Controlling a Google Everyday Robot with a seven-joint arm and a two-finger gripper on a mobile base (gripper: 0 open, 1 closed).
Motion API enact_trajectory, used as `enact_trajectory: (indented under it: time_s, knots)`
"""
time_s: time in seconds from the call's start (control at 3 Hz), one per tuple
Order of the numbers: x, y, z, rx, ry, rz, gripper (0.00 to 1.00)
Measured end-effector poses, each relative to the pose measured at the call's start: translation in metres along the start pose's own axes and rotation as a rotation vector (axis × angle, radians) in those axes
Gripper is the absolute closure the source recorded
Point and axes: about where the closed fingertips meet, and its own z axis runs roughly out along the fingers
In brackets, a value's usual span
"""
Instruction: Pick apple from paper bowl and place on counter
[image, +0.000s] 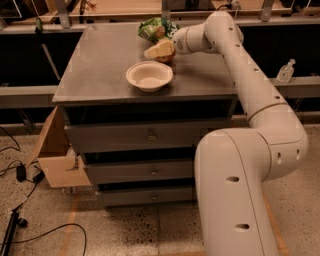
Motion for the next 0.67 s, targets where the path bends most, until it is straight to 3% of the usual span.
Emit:
enact_trajectory:
  time_s: [0.33,0.67]
  knots:
    - [-0.028,-0.006,-0.011,0.039,-0.061,-0.043,0.00]
    - [-0.039,-0.019,-0.039,0.076,-0.099,-0.039,0.00]
